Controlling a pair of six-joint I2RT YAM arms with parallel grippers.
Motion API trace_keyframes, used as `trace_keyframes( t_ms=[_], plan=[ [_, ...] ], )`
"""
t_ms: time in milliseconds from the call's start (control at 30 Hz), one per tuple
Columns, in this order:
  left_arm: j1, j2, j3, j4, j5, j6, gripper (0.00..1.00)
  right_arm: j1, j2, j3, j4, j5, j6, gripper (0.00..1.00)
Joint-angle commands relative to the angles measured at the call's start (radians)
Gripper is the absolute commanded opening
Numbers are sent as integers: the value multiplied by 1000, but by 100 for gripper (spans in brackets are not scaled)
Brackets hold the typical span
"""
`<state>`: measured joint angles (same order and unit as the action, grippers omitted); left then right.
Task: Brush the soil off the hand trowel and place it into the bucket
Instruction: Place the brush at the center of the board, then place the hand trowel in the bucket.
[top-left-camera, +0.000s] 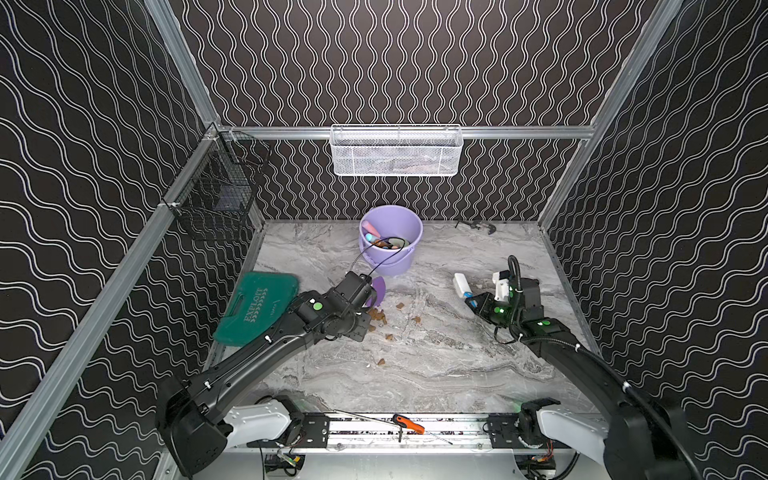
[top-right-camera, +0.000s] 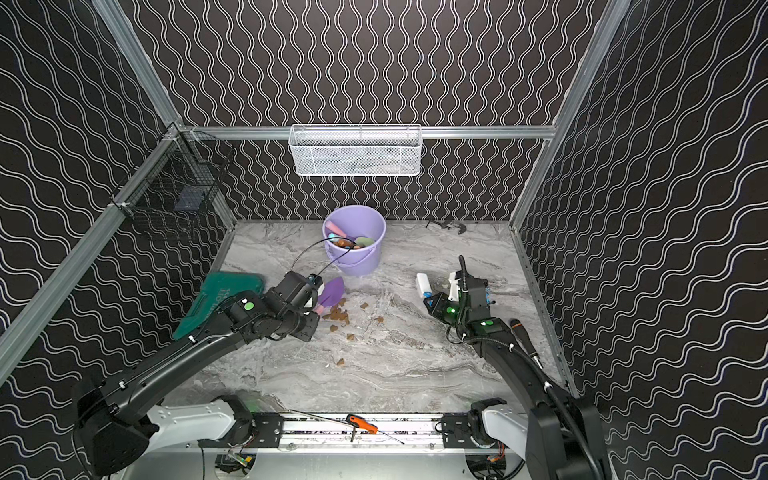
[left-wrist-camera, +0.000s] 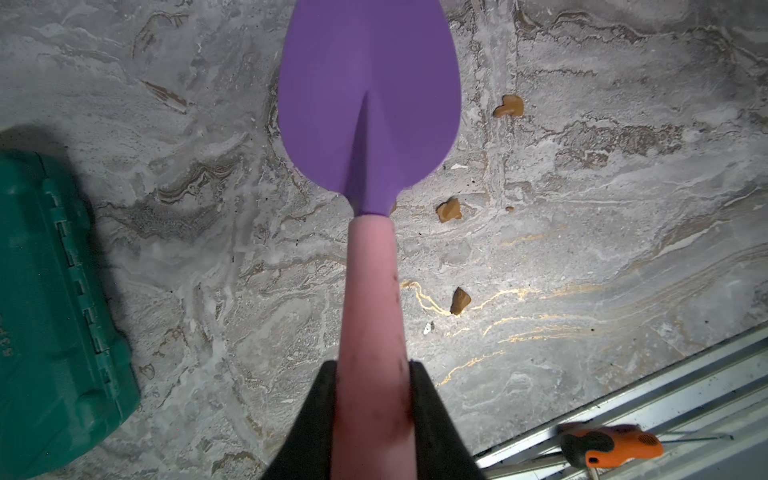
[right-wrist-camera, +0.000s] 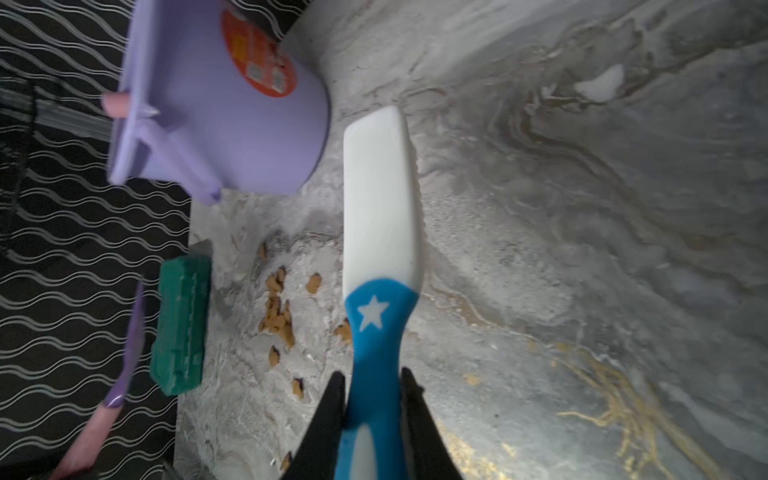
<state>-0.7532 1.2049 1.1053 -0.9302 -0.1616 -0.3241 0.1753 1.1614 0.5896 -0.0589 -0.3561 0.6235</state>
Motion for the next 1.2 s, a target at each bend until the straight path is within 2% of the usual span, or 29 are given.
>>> trace_keyframes(
  t_ms=[0,300,533,667,800,933,1167],
  plan=[
    [0,-7,7,27,9,-17,0,-32,67,-5,106,-38,-40,0],
    [-1,-12,31,24,4,-23,0,-40,214,-50,222,25,-73,0],
    [0,2,63,21,4,-21,0,-40,251,-100,267,51,-81,0],
    [0,29,119,9,-21,-7,0,-40,256,-120,273,46,-72,13],
    [0,117,276,-41,-72,16,0,-39,253,-136,293,29,-61,11],
    [27,263,489,-85,-93,66,0,-37,241,-148,304,19,-56,15],
    [150,563,760,-108,7,146,0,-34,226,-163,319,6,-45,14]
  ],
)
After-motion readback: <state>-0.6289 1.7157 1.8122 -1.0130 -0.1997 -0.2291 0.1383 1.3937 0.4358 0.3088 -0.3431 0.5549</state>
